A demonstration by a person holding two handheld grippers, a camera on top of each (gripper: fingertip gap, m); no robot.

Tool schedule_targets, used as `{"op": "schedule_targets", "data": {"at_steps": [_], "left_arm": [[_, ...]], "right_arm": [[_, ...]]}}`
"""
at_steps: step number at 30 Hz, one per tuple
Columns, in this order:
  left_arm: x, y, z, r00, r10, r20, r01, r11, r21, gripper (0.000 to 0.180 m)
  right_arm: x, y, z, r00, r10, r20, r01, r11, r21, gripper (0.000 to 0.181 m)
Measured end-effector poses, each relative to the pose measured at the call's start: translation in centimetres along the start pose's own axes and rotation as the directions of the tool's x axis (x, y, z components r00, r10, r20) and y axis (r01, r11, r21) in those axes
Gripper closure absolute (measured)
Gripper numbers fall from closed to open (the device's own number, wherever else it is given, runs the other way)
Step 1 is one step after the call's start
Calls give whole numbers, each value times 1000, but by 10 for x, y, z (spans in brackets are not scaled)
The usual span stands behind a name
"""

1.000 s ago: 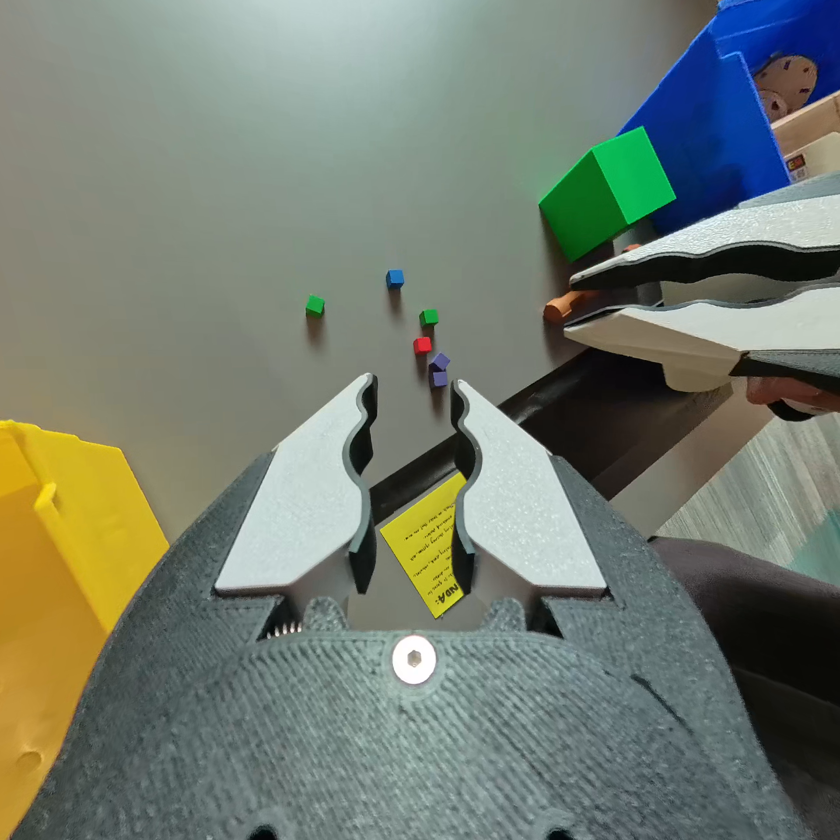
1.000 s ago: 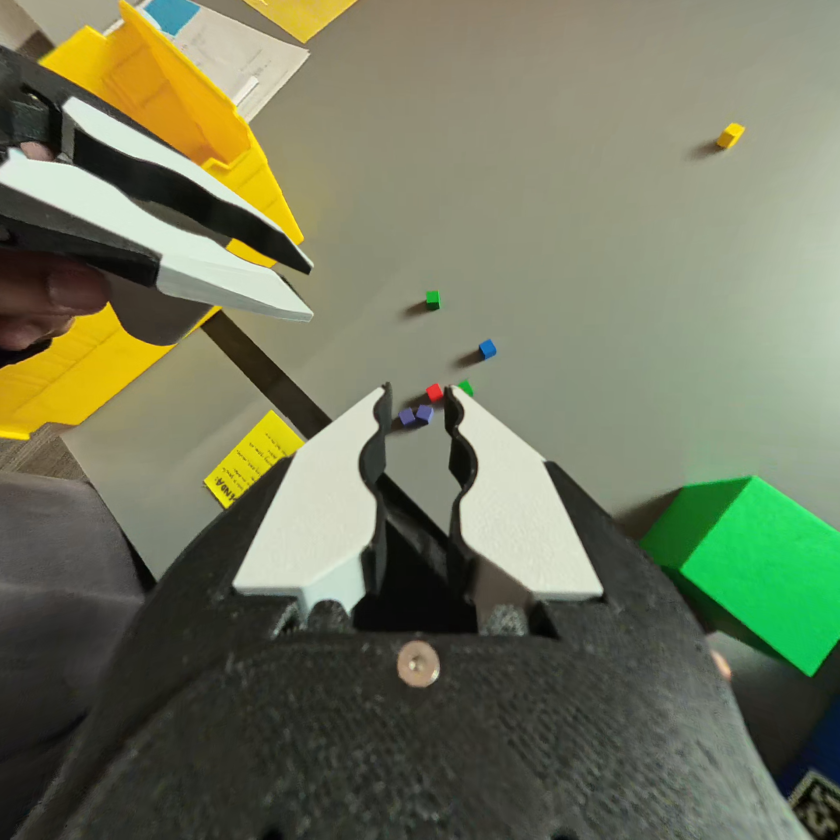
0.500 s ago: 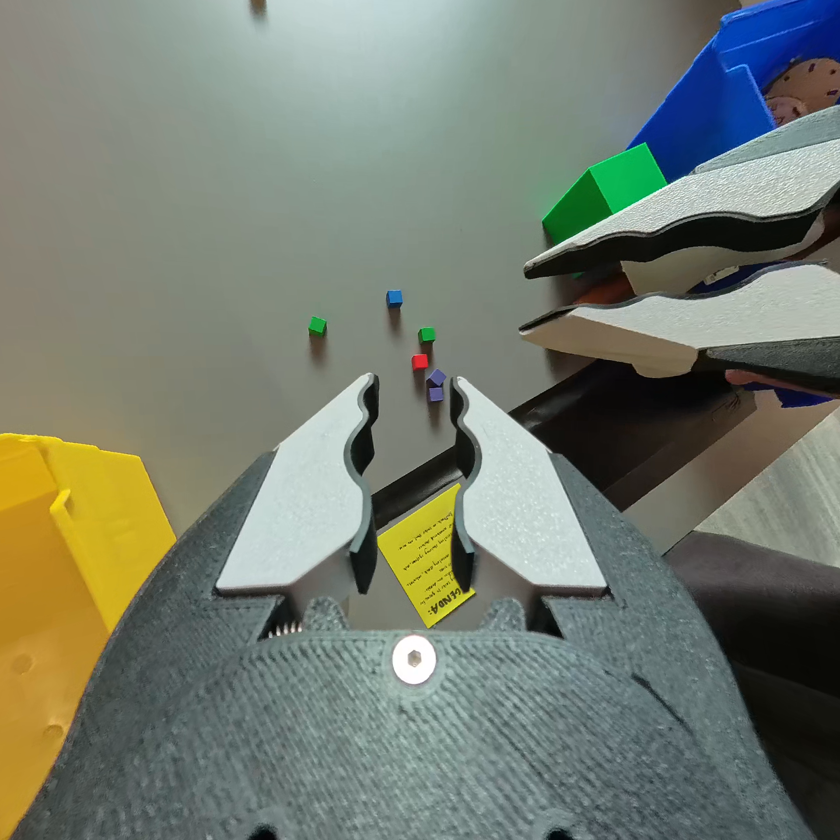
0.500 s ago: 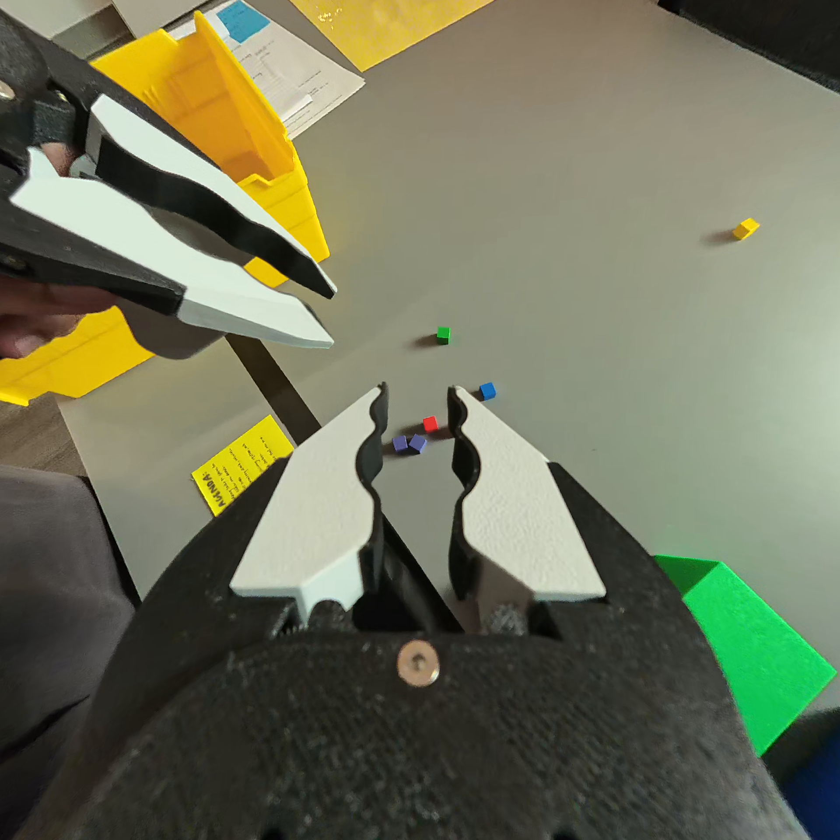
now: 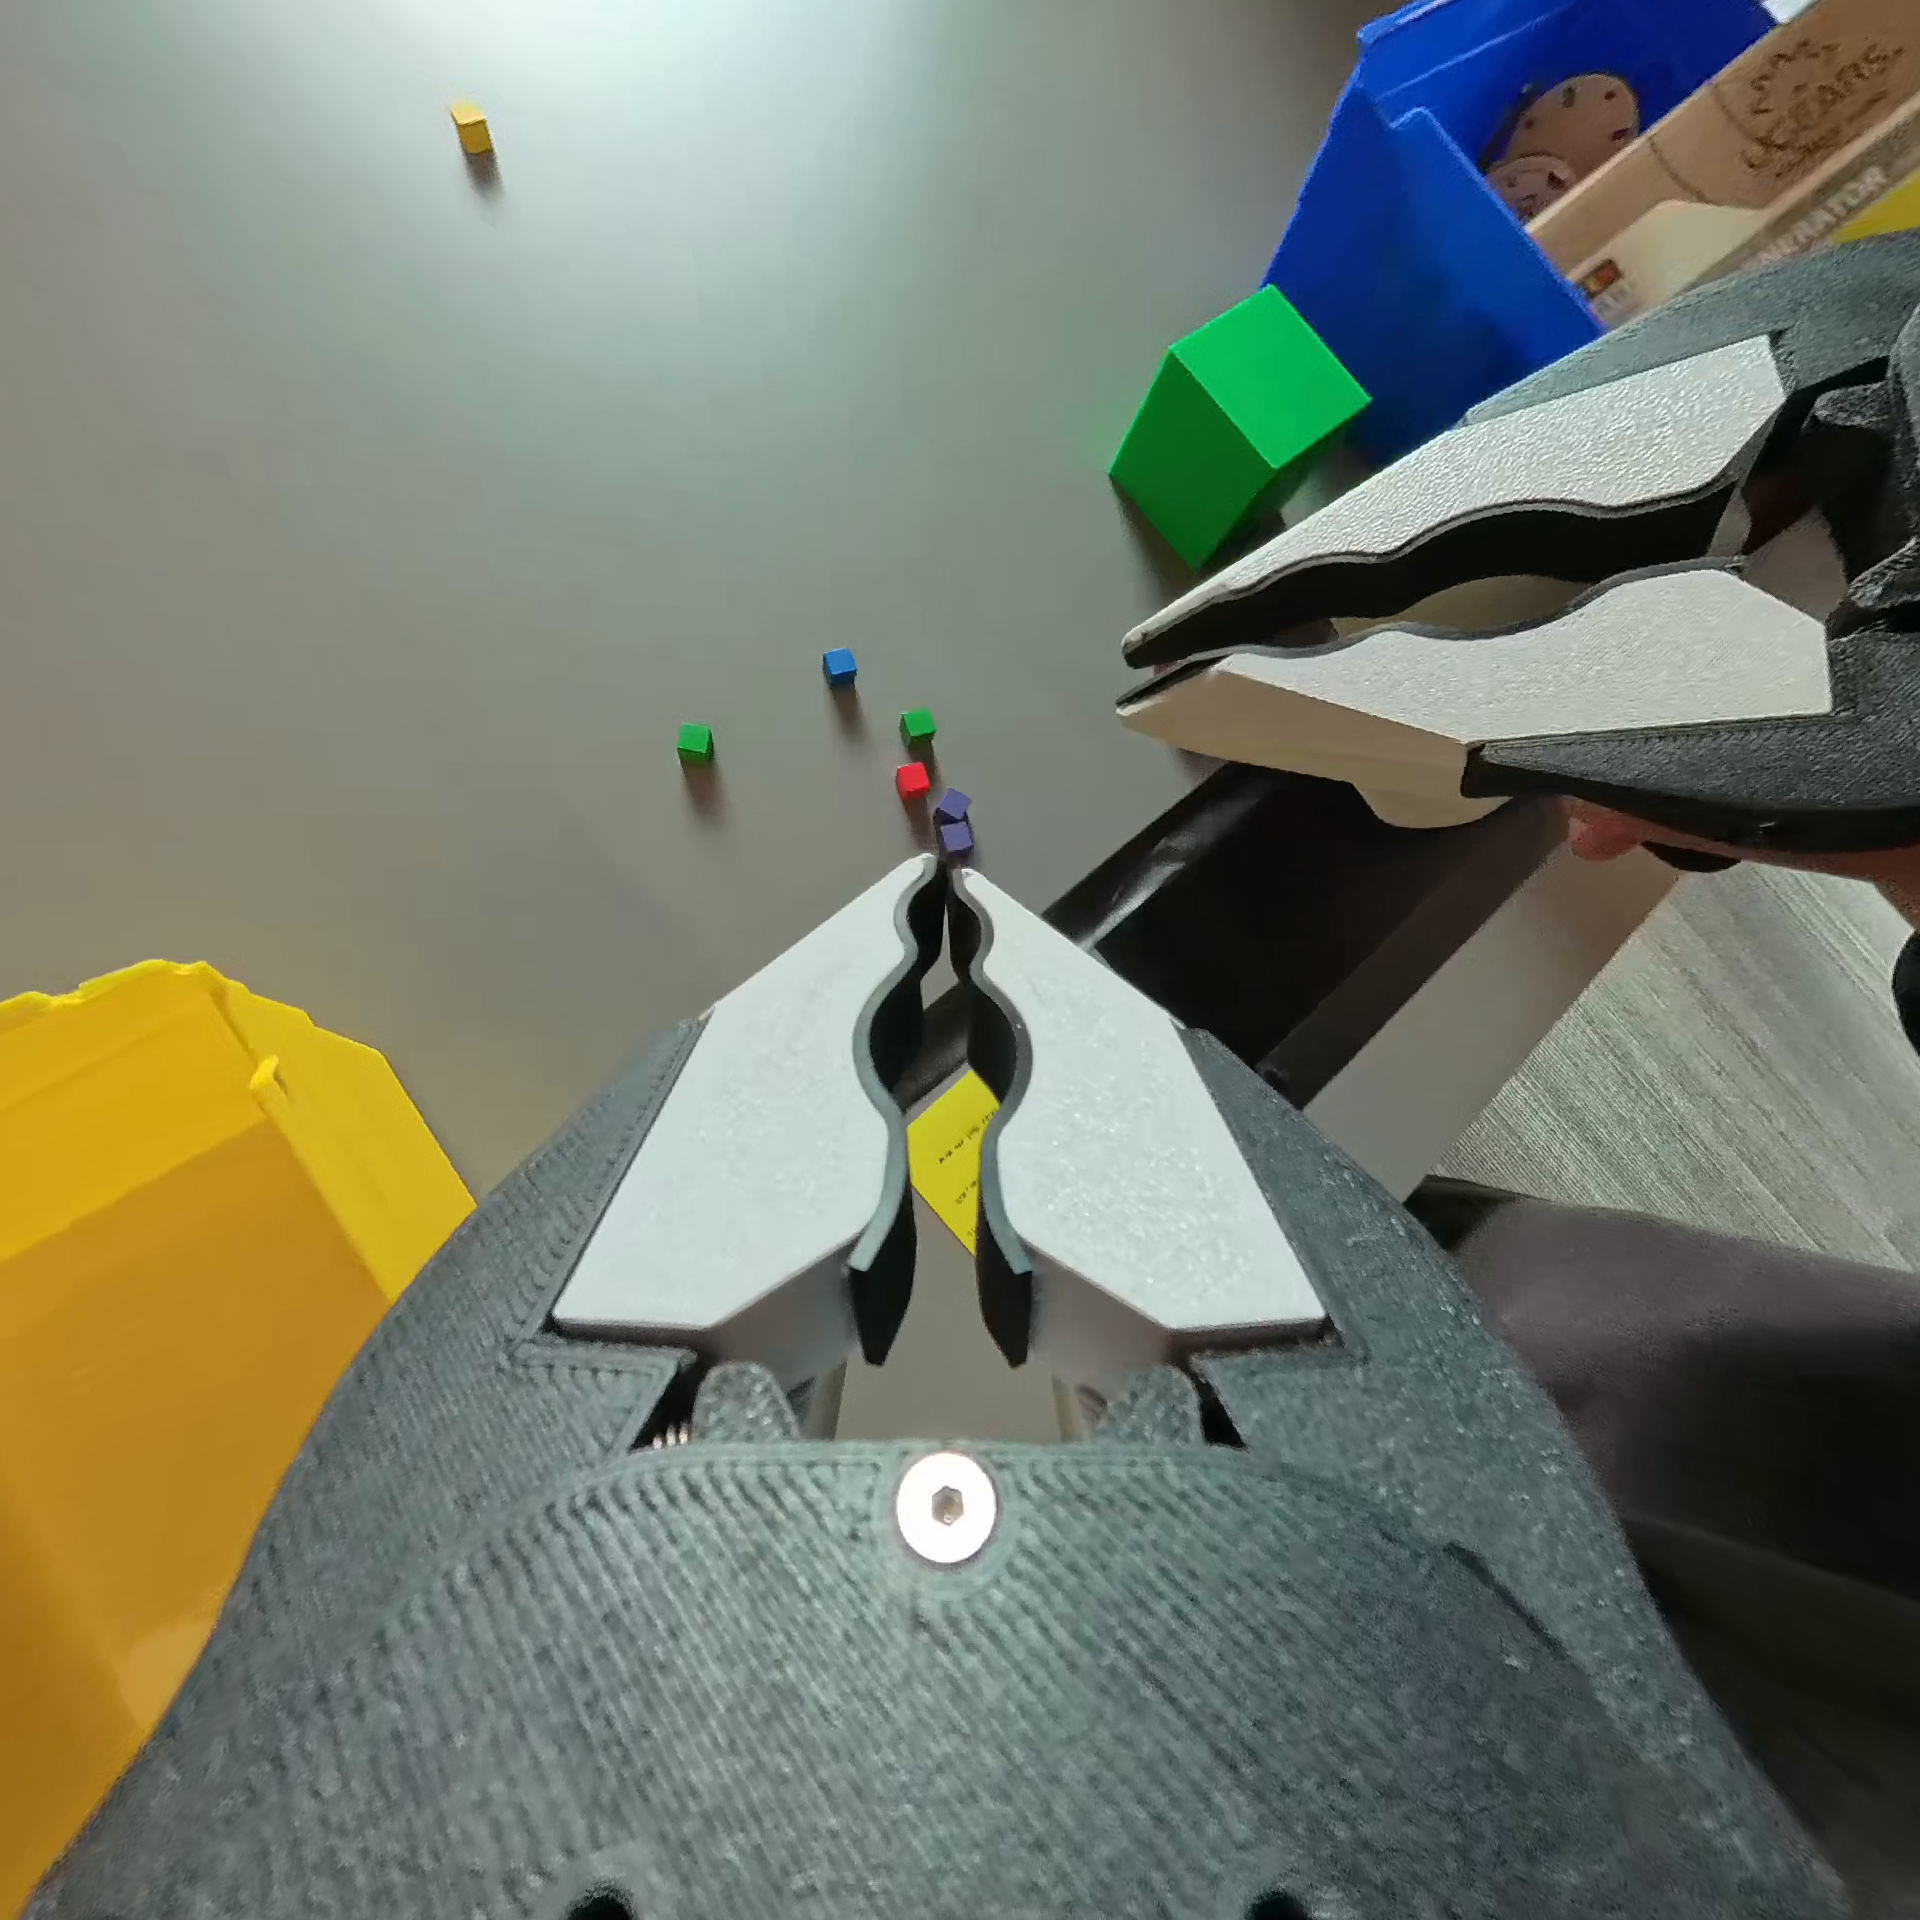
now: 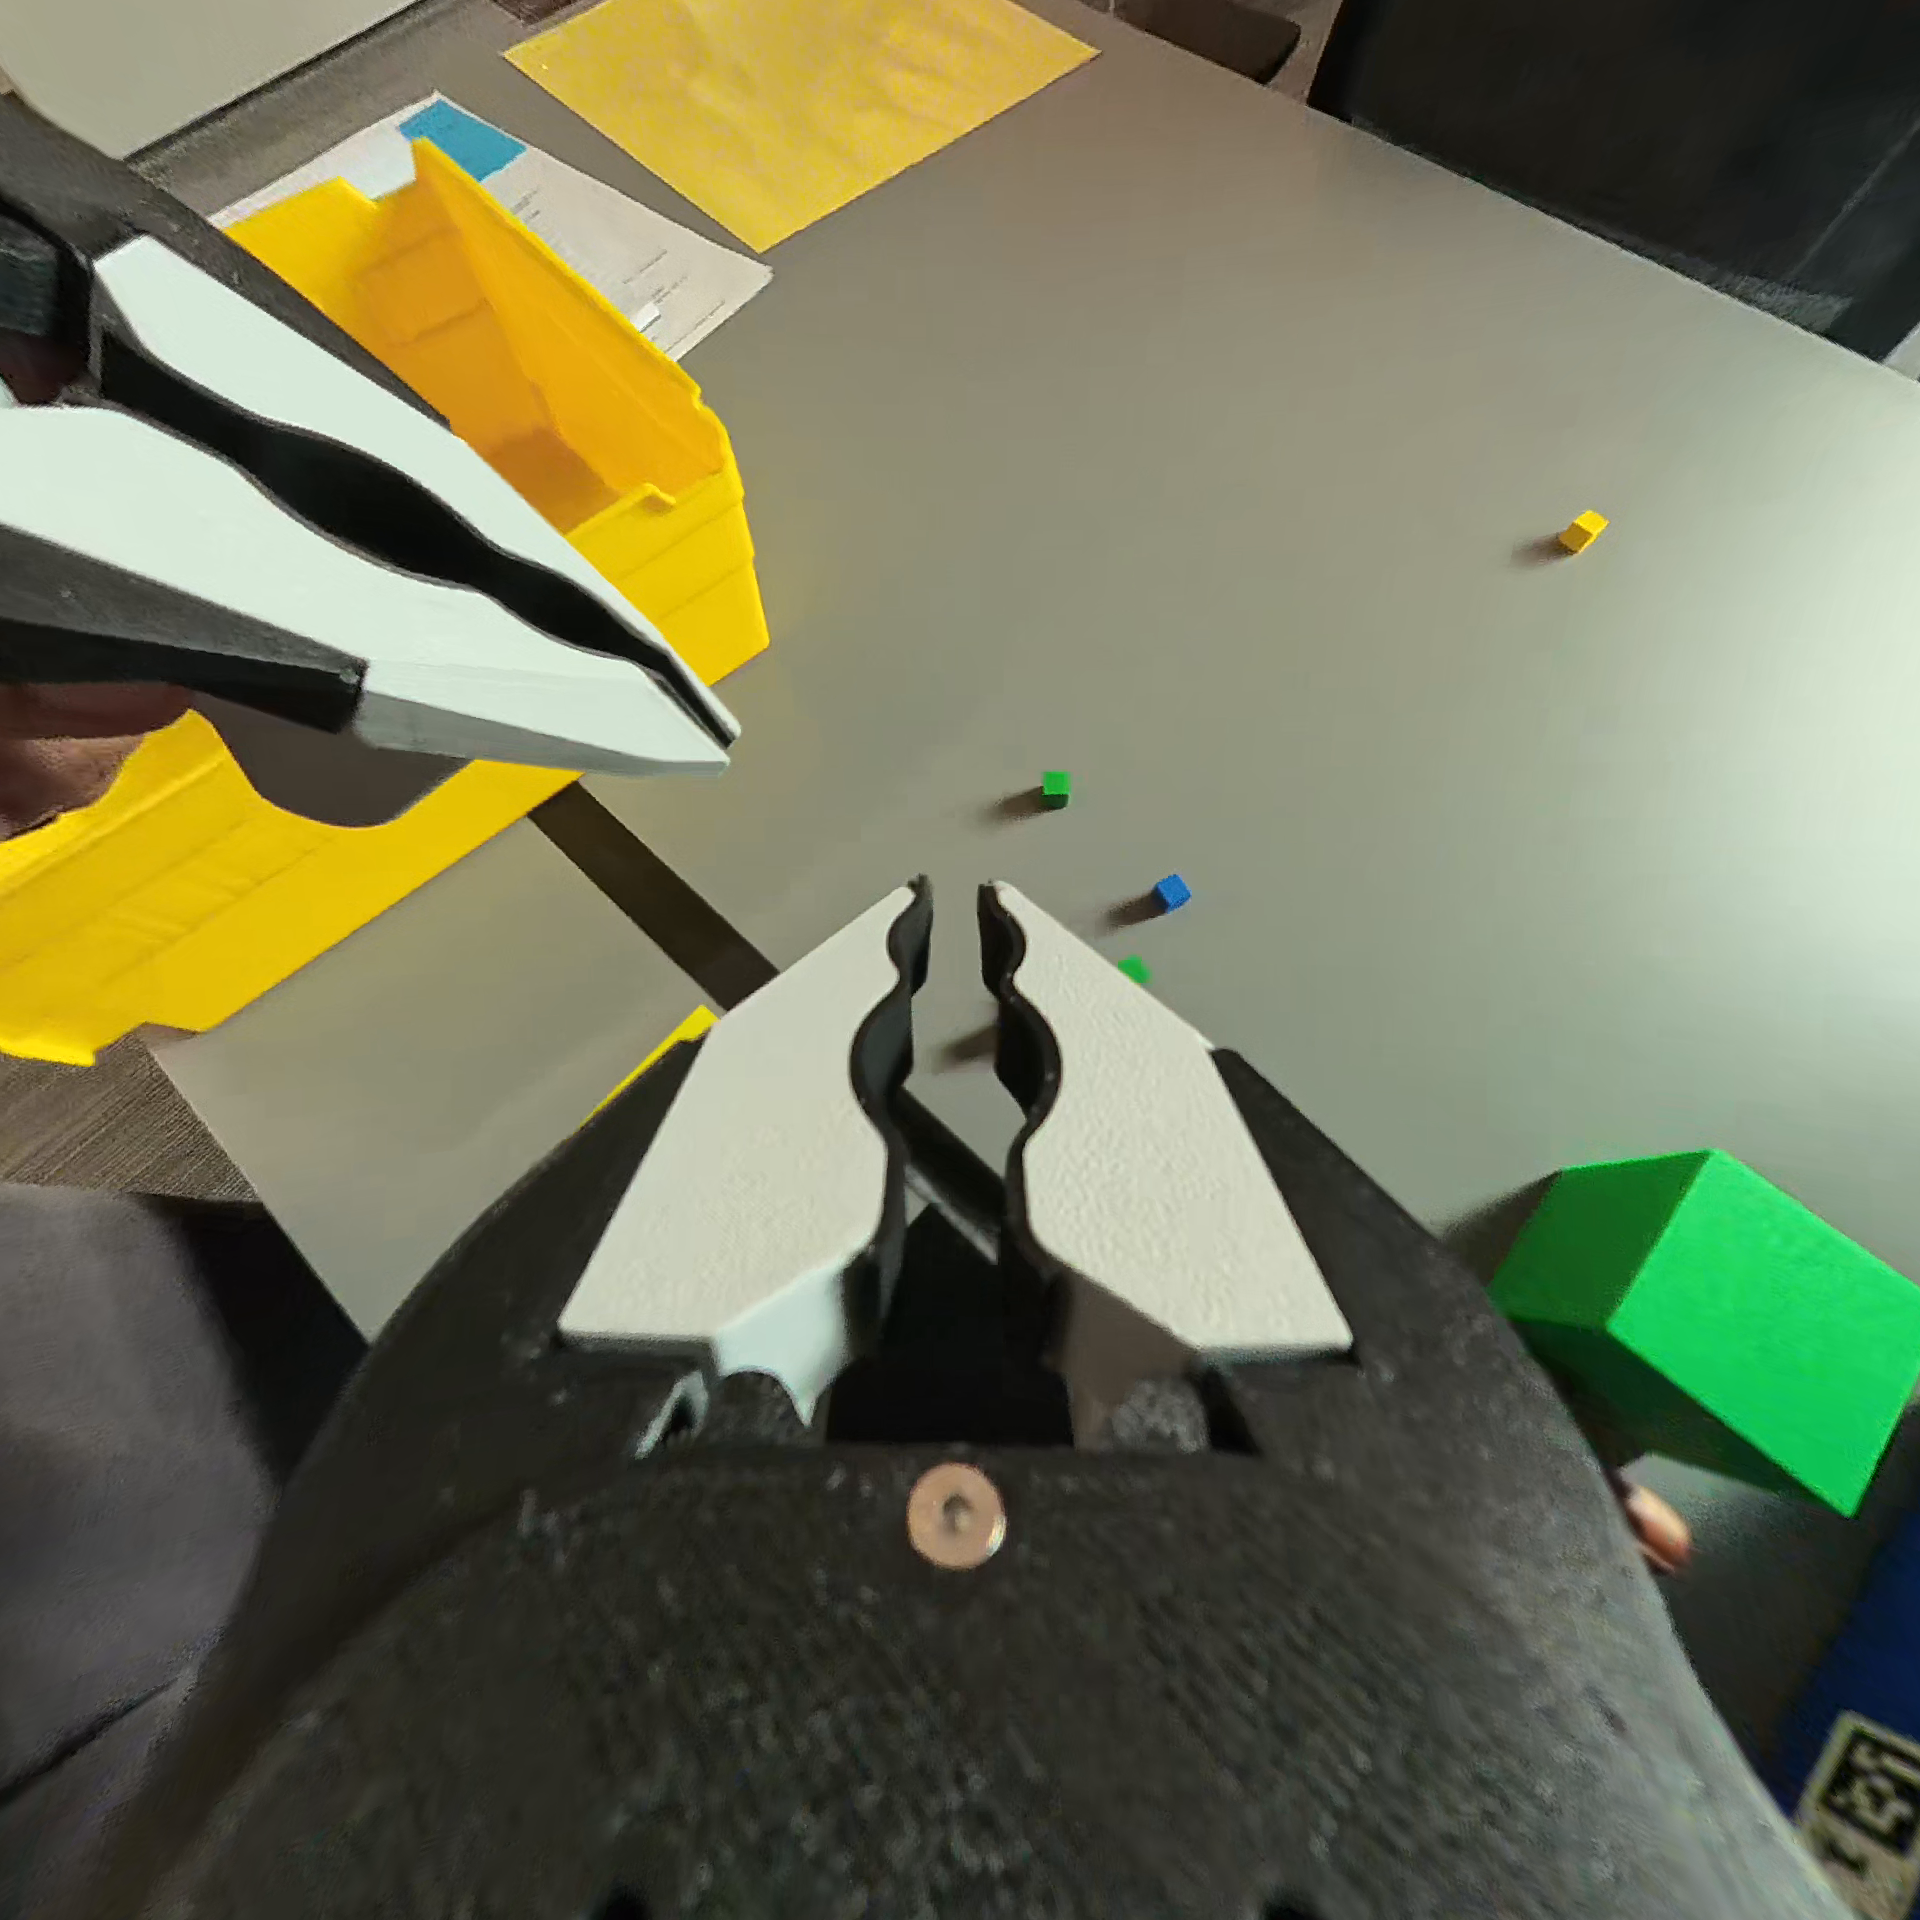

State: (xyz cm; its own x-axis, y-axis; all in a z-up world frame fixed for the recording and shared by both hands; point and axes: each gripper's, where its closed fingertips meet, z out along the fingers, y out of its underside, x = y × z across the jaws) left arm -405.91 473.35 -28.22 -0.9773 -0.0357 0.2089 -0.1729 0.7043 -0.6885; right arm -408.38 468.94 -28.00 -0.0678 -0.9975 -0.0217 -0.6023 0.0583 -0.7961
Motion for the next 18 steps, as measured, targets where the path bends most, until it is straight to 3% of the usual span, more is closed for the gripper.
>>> {"op": "schedule_targets", "data": {"at_steps": [18], "left_arm": [[7, 39, -44, 992, 72, -103, -73, 997, -5, 180]], "right_arm": [[-54, -8, -34, 971, 56, -233, -50, 998, 30, 178]]}}
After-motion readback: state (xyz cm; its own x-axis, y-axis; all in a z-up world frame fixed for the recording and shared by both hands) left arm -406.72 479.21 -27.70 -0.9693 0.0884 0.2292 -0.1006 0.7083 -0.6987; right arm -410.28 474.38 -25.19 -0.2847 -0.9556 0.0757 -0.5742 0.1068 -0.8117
